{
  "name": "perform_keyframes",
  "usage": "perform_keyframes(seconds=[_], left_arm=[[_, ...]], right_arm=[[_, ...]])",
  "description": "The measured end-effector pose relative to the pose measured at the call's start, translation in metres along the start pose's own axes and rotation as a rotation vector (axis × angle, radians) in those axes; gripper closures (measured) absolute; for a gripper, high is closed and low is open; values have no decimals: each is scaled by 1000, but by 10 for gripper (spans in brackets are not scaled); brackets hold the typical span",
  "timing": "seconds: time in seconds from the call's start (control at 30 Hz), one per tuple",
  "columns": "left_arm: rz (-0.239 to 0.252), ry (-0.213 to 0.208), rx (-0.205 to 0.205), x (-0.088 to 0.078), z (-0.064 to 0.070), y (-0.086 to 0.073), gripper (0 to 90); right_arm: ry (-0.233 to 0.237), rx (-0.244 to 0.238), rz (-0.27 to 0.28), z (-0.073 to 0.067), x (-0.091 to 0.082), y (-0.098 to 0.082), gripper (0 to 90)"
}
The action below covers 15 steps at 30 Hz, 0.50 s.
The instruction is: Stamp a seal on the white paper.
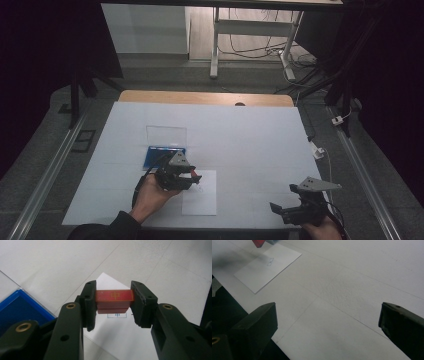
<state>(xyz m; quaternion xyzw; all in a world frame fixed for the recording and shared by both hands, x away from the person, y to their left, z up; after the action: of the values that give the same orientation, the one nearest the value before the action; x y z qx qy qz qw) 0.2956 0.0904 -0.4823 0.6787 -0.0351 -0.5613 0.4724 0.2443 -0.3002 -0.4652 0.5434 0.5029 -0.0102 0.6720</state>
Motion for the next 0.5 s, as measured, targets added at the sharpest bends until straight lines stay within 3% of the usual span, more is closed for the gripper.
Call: perform_keyframes(seconds=[0.5], left_arm=[[17, 27, -44, -12, -14, -3, 584]], right_arm=[[5, -3, 2, 0, -1, 0, 23]])
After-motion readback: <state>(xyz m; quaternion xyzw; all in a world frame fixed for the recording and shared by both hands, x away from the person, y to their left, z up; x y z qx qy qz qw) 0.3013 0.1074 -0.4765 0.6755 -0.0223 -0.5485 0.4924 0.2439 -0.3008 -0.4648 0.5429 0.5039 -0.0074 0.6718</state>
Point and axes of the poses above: each handheld gripper's, and its own axes: x roughly forward along the jaws, y roughly out of its top, z roughly to its right, the point moved 1 cm from there along x, roughly forward along the jaws, and after that the axes turned 2 degrees about -z, right-handed, at the moved point
